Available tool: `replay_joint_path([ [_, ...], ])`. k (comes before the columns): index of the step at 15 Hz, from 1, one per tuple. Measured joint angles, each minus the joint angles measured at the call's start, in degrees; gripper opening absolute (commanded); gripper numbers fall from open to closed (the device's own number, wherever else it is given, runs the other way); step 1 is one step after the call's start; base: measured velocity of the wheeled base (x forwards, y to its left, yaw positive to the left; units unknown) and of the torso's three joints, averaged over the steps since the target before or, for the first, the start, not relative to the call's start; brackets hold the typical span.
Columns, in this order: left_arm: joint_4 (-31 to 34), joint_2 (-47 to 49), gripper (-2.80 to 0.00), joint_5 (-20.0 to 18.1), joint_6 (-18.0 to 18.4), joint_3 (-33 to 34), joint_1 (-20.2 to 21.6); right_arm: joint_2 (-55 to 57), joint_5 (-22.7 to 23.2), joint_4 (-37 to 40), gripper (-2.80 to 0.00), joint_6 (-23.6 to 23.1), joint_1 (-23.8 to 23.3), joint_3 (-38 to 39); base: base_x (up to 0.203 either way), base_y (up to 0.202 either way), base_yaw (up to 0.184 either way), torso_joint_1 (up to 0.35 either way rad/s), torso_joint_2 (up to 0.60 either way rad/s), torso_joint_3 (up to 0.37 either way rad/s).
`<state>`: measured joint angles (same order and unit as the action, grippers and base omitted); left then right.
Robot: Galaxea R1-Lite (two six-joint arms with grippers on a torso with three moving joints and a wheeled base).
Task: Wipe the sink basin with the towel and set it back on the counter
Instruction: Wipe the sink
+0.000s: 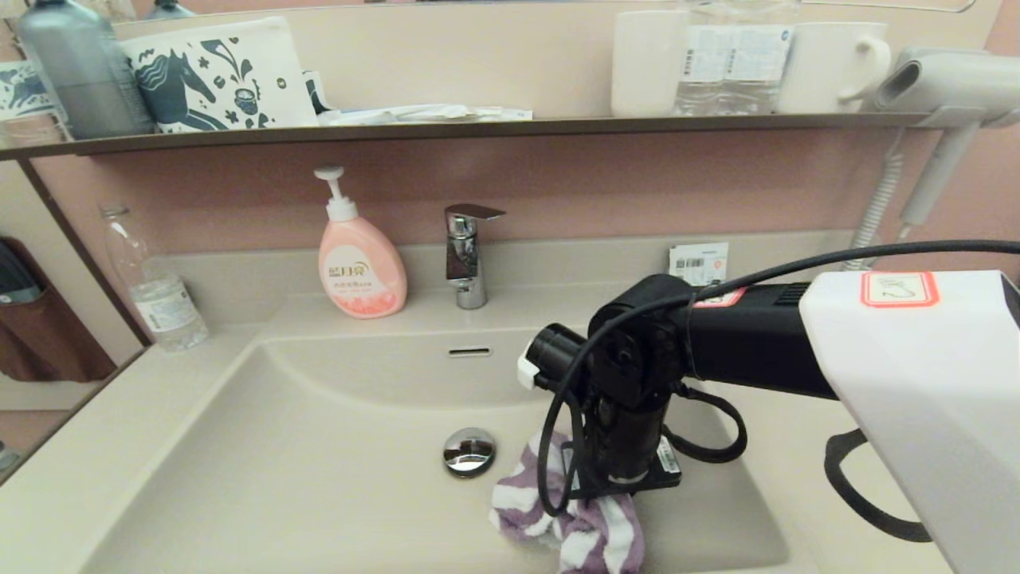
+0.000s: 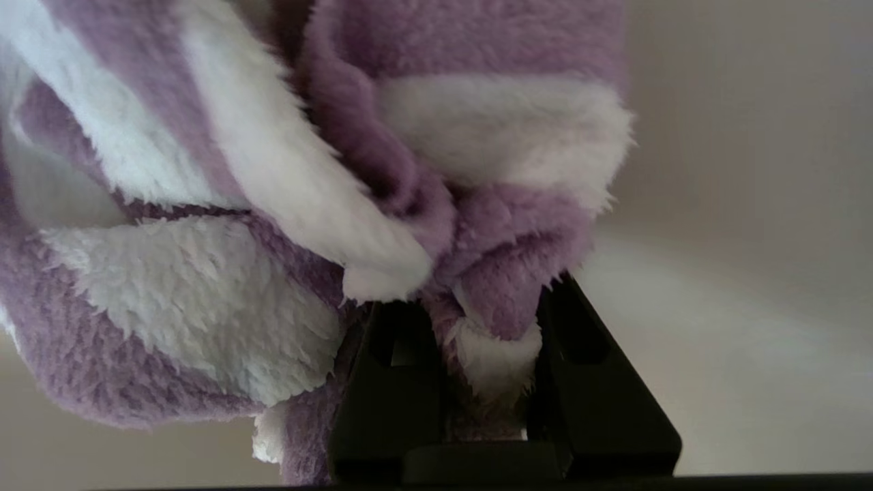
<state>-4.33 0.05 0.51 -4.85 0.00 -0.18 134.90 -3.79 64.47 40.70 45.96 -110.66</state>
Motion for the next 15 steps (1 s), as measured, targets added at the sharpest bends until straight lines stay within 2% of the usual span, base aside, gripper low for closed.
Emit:
replay_joint_path([
  [3, 0.0, 0.0, -2.8, 0.0, 0.0, 0.0, 0.0, 2.2, 10.4, -5.5, -2.8, -1.7, 3.1, -1.6, 0.0, 0.0, 0.0, 0.0, 0.0, 0.0],
  [7, 0.0, 0.0, -2.8, 0.0, 0.0, 0.0, 0.0, 4.6, 18.0, -19.1, -2.8, -3.0, 7.1, -1.9, 0.0, 0.0, 0.0, 0.0, 0.0, 0.0],
  [11, 0.0, 0.0, -2.8, 0.0, 0.0, 0.0, 0.0, 8.9, 18.4, -35.9, -2.8, -3.4, 12.3, -2.1, 0.0, 0.0, 0.0, 0.0, 0.0, 0.0],
  [13, 0.0, 0.0, -2.8, 0.0, 0.0, 0.0, 0.0, 10.1, 17.9, -43.0, -2.8, -3.2, 13.2, -2.0, 0.0, 0.0, 0.0, 0.0, 0.0, 0.0],
  [15, 0.0, 0.0, -2.8, 0.0, 0.0, 0.0, 0.0, 10.7, 14.8, -49.5, -2.8, -2.1, 13.1, -2.0, 0.0, 0.0, 0.0, 0.0, 0.0, 0.0],
])
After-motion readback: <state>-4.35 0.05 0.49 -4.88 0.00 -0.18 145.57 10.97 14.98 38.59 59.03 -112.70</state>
